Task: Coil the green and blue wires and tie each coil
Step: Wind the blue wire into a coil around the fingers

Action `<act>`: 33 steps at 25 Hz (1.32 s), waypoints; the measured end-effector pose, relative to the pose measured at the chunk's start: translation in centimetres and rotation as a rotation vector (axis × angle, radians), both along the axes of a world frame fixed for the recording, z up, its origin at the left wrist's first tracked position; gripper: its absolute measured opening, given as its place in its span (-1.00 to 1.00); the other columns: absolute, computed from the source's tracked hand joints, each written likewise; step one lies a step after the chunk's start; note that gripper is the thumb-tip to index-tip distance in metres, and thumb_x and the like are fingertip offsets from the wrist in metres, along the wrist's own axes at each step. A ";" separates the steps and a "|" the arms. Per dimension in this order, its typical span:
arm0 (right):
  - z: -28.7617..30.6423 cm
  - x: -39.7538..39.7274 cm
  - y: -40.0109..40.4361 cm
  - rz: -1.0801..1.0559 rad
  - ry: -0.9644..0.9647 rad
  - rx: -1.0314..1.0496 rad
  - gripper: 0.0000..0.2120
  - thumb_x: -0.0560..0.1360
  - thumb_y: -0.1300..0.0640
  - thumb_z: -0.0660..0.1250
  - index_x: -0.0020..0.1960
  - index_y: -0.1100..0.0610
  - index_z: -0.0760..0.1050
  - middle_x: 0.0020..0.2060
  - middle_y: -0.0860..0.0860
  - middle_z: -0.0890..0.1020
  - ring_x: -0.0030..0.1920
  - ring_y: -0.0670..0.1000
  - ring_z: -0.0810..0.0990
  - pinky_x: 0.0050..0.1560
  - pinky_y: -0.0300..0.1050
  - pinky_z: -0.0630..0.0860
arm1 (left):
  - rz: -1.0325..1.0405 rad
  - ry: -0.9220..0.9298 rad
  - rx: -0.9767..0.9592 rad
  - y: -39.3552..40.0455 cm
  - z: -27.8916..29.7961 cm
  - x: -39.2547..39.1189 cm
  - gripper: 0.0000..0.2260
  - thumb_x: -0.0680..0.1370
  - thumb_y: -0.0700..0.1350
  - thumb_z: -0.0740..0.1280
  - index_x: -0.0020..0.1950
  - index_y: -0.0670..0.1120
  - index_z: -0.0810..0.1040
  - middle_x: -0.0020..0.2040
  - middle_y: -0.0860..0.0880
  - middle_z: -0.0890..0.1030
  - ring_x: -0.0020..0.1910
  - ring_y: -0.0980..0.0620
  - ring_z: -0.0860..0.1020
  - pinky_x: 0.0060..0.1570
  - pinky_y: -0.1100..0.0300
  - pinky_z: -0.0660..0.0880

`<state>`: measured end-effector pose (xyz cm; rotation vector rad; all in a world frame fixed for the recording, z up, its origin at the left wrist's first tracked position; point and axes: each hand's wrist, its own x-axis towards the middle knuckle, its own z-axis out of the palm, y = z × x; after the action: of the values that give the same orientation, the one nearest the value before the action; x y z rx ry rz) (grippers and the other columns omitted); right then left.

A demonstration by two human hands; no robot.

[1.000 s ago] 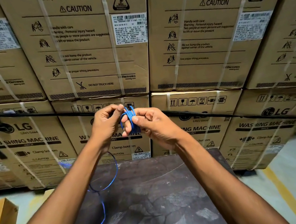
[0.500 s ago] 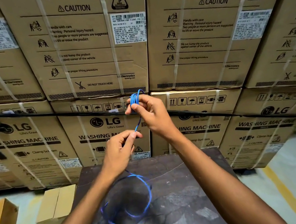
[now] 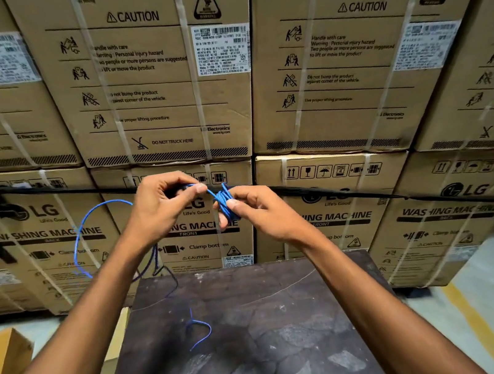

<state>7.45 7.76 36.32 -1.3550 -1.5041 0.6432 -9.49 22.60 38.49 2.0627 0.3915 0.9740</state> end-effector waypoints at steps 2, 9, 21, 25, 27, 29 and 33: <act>0.4 -0.4 -0.4 0.097 0.143 -0.001 -0.73 0.74 0.26 0.12 0.23 0.39 0.52 -0.11 0.17 0.67 -0.01 0.17 0.69 0.23 0.09 0.58 | -0.031 -0.078 -0.090 -0.2 0.0 0.5 -0.96 0.53 -0.25 0.47 -0.11 -0.13 0.69 -0.29 -0.05 0.66 -0.26 0.08 0.54 -0.22 0.17 0.45; 2.1 -2.7 -0.2 0.179 0.498 0.179 -0.71 0.73 0.27 0.10 0.25 0.45 0.48 -0.13 0.19 0.63 -0.06 0.15 0.65 0.15 -0.04 0.60 | -0.107 -0.161 -0.612 -0.3 -4.3 2.0 -0.85 0.63 -0.04 0.36 -0.10 -0.02 0.64 -0.36 -0.13 0.41 -0.46 0.00 0.22 -0.48 0.20 0.09; 2.0 0.7 1.4 -0.328 -0.475 0.281 -0.88 0.67 0.20 0.28 0.00 0.21 0.55 -0.27 0.01 0.64 -0.29 0.04 0.55 -0.19 -0.02 0.52 | -0.096 0.062 -0.072 -4.1 -6.5 0.2 -0.69 0.64 0.07 0.24 -0.20 -0.02 0.63 -0.48 0.08 0.36 -0.46 0.13 0.28 -0.40 0.17 0.20; 0.3 1.1 0.5 -0.307 -0.640 0.128 -0.82 0.68 0.16 0.28 -0.10 0.14 0.39 -0.37 -0.06 0.44 -0.38 0.01 0.31 -0.31 0.01 0.30 | 0.112 0.154 0.236 -2.4 -2.5 -1.3 -0.77 0.54 0.13 0.36 -0.21 0.05 0.67 -0.43 0.04 0.57 -0.46 0.18 0.39 -0.41 0.19 0.30; -0.4 0.9 0.2 -0.284 -0.568 0.105 -0.86 0.68 0.17 0.27 -0.05 0.16 0.48 -0.34 -0.09 0.52 -0.37 -0.05 0.41 -0.27 -0.02 0.36 | 0.171 0.200 0.329 -1.3 -1.0 -1.5 -0.78 0.50 0.20 0.40 -0.19 0.10 0.68 -0.42 0.03 0.59 -0.45 0.13 0.46 -0.41 0.18 0.37; -0.5 0.2 -0.2 -0.196 -0.401 0.051 -0.86 0.69 0.19 0.24 0.04 0.16 0.56 -0.23 -0.07 0.67 -0.21 -0.05 0.60 -0.08 0.02 0.54 | 0.130 0.174 0.315 -0.3 0.3 -1.4 -0.82 0.49 0.19 0.46 -0.18 0.12 0.70 -0.39 0.05 0.64 -0.42 0.11 0.52 -0.38 0.16 0.44; 0.6 -1.4 -1.4 0.085 0.078 0.019 -0.75 0.73 0.30 0.12 0.22 0.40 0.52 -0.11 0.19 0.67 -0.02 0.14 0.68 0.14 -0.07 0.59 | -0.073 -0.039 0.015 0.1 1.7 0.2 -0.96 0.44 -0.08 0.54 -0.20 0.04 0.73 -0.31 0.08 0.69 -0.35 0.12 0.51 -0.33 0.23 0.45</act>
<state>6.04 6.35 36.91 -1.2423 -1.5074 0.7256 -9.25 22.74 40.17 2.0533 0.2875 0.9744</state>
